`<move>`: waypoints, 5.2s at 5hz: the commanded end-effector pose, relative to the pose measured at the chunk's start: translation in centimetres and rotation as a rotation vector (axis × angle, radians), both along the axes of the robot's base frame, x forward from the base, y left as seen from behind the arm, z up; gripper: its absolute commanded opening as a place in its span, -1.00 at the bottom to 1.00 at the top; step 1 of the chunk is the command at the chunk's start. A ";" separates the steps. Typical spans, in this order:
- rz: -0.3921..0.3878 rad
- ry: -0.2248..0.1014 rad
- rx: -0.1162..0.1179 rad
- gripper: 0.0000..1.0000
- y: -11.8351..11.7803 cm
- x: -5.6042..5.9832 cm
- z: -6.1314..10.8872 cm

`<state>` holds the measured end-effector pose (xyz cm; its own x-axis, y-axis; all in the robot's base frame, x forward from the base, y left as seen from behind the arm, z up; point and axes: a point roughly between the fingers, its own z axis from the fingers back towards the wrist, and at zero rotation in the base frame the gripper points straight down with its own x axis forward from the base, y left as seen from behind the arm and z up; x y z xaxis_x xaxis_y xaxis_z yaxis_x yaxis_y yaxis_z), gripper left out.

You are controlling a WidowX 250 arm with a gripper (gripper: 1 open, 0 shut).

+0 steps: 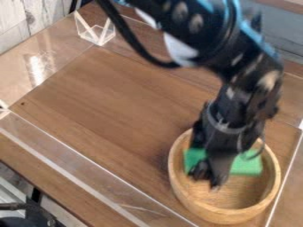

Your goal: Remove the green block from the brown bowl and put it on the table

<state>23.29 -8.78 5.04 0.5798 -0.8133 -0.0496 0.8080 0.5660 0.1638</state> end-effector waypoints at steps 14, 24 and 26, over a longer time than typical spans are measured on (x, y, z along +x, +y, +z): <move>-0.341 -0.020 -0.012 -1.00 -0.2 -1.1 1.5; -0.446 0.009 0.110 -1.00 0.6 -2.1 2.0; -0.476 0.007 0.148 -1.00 1.0 -1.5 5.0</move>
